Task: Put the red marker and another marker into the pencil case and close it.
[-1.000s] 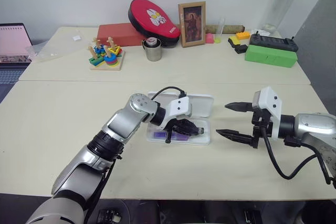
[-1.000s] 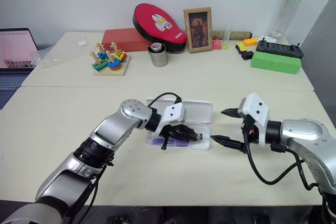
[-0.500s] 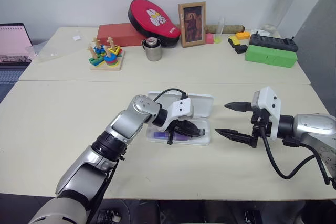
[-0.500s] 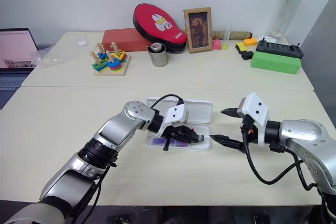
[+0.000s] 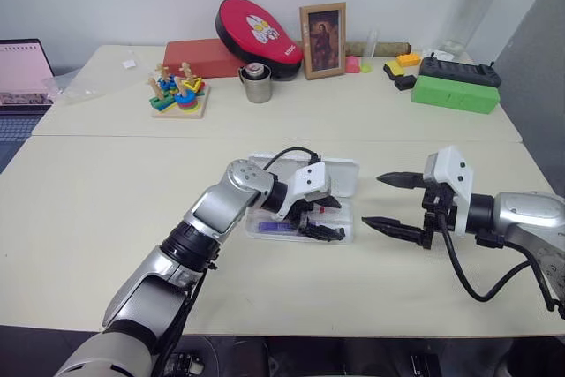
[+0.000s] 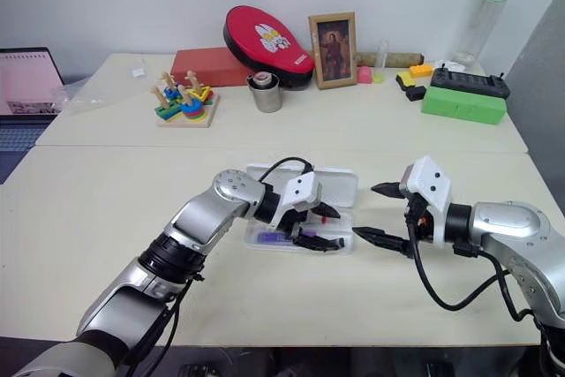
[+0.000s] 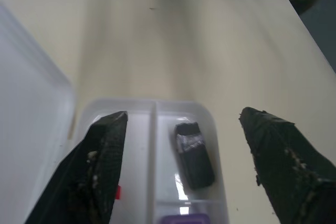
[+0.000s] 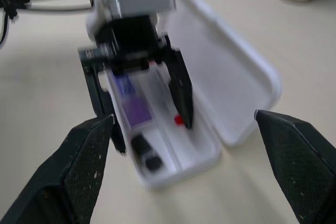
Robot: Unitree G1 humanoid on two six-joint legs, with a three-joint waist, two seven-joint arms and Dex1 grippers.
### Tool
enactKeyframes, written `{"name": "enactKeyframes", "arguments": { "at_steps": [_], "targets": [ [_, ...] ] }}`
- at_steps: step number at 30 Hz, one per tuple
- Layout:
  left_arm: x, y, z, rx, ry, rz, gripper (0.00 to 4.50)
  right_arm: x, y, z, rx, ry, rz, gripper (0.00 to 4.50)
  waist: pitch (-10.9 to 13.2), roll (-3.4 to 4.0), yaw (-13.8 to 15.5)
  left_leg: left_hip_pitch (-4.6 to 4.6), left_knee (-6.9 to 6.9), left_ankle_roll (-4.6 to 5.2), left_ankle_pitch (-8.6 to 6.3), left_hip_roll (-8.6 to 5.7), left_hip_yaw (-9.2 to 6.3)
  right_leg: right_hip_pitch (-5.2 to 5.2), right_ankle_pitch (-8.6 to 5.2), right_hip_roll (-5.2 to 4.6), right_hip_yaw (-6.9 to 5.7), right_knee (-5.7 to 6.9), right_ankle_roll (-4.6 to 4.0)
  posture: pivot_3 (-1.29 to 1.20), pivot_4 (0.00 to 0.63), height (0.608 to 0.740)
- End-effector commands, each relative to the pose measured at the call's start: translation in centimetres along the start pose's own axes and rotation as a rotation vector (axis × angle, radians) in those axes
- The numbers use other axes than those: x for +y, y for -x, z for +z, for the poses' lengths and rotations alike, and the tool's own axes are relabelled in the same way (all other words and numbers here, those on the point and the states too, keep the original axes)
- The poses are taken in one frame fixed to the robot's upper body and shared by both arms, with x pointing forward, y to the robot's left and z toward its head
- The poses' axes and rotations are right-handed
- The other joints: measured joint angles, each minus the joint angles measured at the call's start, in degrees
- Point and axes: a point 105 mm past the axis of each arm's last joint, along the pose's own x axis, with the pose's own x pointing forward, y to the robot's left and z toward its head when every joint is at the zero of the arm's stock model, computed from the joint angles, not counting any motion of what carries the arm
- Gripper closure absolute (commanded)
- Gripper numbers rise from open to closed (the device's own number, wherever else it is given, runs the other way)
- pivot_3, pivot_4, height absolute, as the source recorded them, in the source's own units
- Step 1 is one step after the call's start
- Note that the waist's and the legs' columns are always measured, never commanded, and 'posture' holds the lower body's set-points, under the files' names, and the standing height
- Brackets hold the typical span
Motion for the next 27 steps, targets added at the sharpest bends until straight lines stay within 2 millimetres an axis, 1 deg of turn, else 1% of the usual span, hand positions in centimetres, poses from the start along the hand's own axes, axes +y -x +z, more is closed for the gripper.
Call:
{"name": "enactKeyframes", "arguments": {
  "at_steps": [1, 2, 3, 4, 5, 6, 7, 8, 10, 12, 13, 14, 15, 16, 17, 19, 20, 23, 25, 27],
  "targets": [
    [0.3, 2.3, 5.1, -0.171, -0.044, 0.146, 0.07, -1.4, -0.3, 5.0, -0.198, 0.066, -0.035, 0.00, -0.01, 0.01, 0.10, 0.00, 0.00, 0.01, 0.01, 0.00, 0.00, 0.00, 0.00, 0.00, 0.00, 0.00, 0.00, 0.00, 0.150, 0.740],
    [0.4, 3.1, 5.7, -0.184, -0.046, 0.196, 0.07, -2.0, -0.7, 5.5, -0.216, 0.064, -0.044, 0.00, 0.01, -0.02, -0.01, 0.02, 0.00, 0.01, 0.01, 0.00, -0.04, 0.07, 0.00, 0.00, -0.03, -0.01, 0.01, 0.00, 0.150, 0.740],
    [0.4, 4.5, 6.4, -0.216, -0.040, 0.266, 0.07, -2.9, -1.6, 6.0, -0.231, 0.056, -0.057, 0.00, 0.01, -0.02, -0.10, 0.03, 0.00, 0.01, 0.01, 0.00, -0.05, 0.07, 0.00, 0.00, -0.04, -0.03, 0.00, 0.00, 0.150, 0.740],
    [0.3, 5.4, 6.9, -0.234, -0.034, 0.313, 0.07, -3.5, -2.2, 6.3, -0.236, 0.051, -0.064, 0.00, -0.03, -0.01, 0.15, 0.03, 0.00, 0.01, 0.01, 0.00, -0.04, 0.07, 0.00, 0.00, -0.03, -0.03, 0.00, 0.00, 0.150, 0.740],
    [0.2, 6.0, 7.2, -0.251, -0.026, 0.345, 0.07, -3.9, -2.7, 6.4, -0.238, 0.046, -0.070, 0.00, 0.00, -0.03, -0.27, 0.07, -0.01, 0.01, 0.01, 0.00, -0.04, 0.11, 0.00, 0.00, -0.04, -0.03, 0.00, 0.00, 0.150, 0.740],
    [-0.2, 7.1, 7.5, -0.280, -0.009, 0.379, 0.07, -4.4, -3.4, 6.6, -0.238, 0.035, -0.075, 0.00, 0.00, -0.03, -0.30, 0.11, -0.03, 0.01, 0.01, 0.00, -0.04, 0.08, 0.00, 0.00, 0.00, -0.02, 0.00, 0.00, 0.150, 0.740],
    [-0.5, 8.5, 7.5, -0.293, 0.002, 0.429, 0.07, -5.1, -4.3, 6.6, -0.241, 0.010, -0.081, 0.00, 0.00, -0.03, -0.35, 0.10, -0.05, 0.00, 0.02, 0.00, -0.04, 0.07, 0.00, 0.00, -0.01, 0.00, 0.00, 0.00, 0.150, 0.740],
    [-0.8, 9.4, 7.5, -0.299, 0.010, 0.465, 0.07, -5.5, -5.0, 6.7, -0.241, -0.007, -0.083, 0.00, 0.00, -0.03, -0.64, 0.11, -0.06, 0.01, 0.02, 0.00, -0.05, 0.08, 0.00, 0.00, -0.01, 0.00, 0.00, 0.00, 0.150, 0.740],
    [-1.0, 10.7, 7.2, -0.297, 0.034, 0.533, 0.07, -6.3, -6.0, 6.6, -0.233, -0.025, -0.097, 0.00, 0.00, -0.03, -0.75, 0.11, -0.07, 0.00, 0.02, 0.00, -0.05, 0.06, 0.00, 0.00, -0.01, 0.01, 0.00, 0.00, 0.150, 0.740],
    [-1.2, 13.3, 5.8, -0.279, 0.072, 0.637, 0.00, -7.4, -7.7, 6.3, -0.205, -0.045, -0.126, 0.36, 0.00, -0.03, -0.77, 0.10, -0.07, 0.00, 0.01, 0.00, -0.06, 0.07, 0.01, 0.00, -0.04, 0.00, -0.01, 0.00, 0.150, 0.740],
    [-1.4, 14.4, 5.3, -0.275, 0.087, 0.681, 0.00, -7.7, -8.5, 6.1, -0.189, -0.048, -0.136, 0.43, 0.00, -0.03, -0.74, 0.08, -0.06, 0.00, 0.02, 0.00, -0.06, 0.07, 0.01, -0.01, -0.03, 0.00, -0.01, 0.00, 0.150, 0.740],
    [-1.6, 15.4, 4.6, -0.268, 0.101, 0.718, 0.00, -8.0, -9.3, 5.8, -0.167, -0.046, -0.144, 0.72, 0.00, -0.03, -1.09, 0.08, -0.07, 0.00, 0.02, 0.00, -0.07, 0.07, 0.01, -0.01, -0.05, 0.00, -0.01, 0.00, 0.150, 0.740],
    [-1.8, 16.1, 4.0, -0.259, 0.112, 0.739, 0.00, -8.1, -9.9, 5.6, -0.150, -0.040, -0.147, 0.89, 0.00, -0.03, -1.23, 0.09, -0.08, 0.00, 0.02, 0.00, -0.06, 0.03, 0.01, -0.01, -0.02, 0.02, -0.01, 0.00, 0.150, 0.740],
    [-2.1, 16.7, 3.3, -0.248, 0.125, 0.755, 0.00, -8.3, -10.4, 5.4, -0.136, -0.035, -0.147, 1.23, 0.00, -0.03, -1.35, 0.09, -0.10, 0.00, 0.02, 0.00, -0.06, 0.01, 0.01, -0.01, -0.03, 0.04, -0.01, 0.00, 0.150, 0.740],
    [-2.4, 17.4, 2.6, -0.235, 0.140, 0.773, 0.00, -8.3, -10.9, 5.1, -0.116, -0.030, -0.148, 1.40, 0.00, -0.03, -1.35, 0.10, -0.13, 0.00, 0.02, 0.00, -0.07, 0.00, 0.01, 0.00, -0.03, 0.04, -0.02, 0.00, 0.150, 0.740],
    [-3.1, 18.8, 1.2, -0.196, 0.159, 0.810, 0.00, -8.8, -11.9, 4.0, -0.044, 0.006, -0.167, 1.82, 0.00, -0.03, -1.33, 0.09, -0.13, 0.00, 0.02, 0.00, -0.06, -0.01, 0.01, -0.01, -0.03, 0.04, -0.02, 0.00, 0.150, 0.740],
    [-3.3, 19.2, 0.9, -0.188, 0.166, 0.823, 0.00, -9.0, -12.2, 3.4, -0.011, 0.025, -0.174, 2.13, 0.00, -0.03, -1.34, 0.09, -0.13, 0.00, 0.01, 0.00, -0.06, -0.01, 0.01, -0.01, -0.02, 0.03, -0.02, 0.00, 0.150, 0.740],
    [-4.0, 19.8, 0.6, -0.191, 0.174, 0.819, 0.00, -9.1, -12.6, 2.4, 0.041, 0.047, -0.174, 2.87, 0.00, -0.03, -0.86, 0.07, -0.15, 0.00, 0.01, 0.00, -0.07, -0.02, 0.01, -0.01, -0.04, 0.03, -0.02, 0.00, 0.150, 0.740],
    [-4.4, 19.8, 0.4, -0.186, 0.175, 0.804, 0.00, -8.7, -12.7, 2.0, 0.062, 0.057, -0.147, 3.41, -0.01, -0.04, -0.50, 0.06, -0.14, 0.00, 0.01, 0.00, -0.07, -0.02, 0.02, -0.01, -0.04, 0.02, -0.03, 0.00, 0.150, 0.740],
    [-4.7, 19.7, 0.5, -0.190, 0.179, 0.777, 0.00, -8.1, -12.8, 1.5, 0.087, 0.082, -0.110, 3.84, 0.00, -0.03, -0.48, 0.06, -0.15, 0.00, 0.01, 0.00, -0.06, -0.03, 0.02, -0.01, -0.04, 0.02, -0.03, 0.00, 0.150, 0.740]
  ]
}}
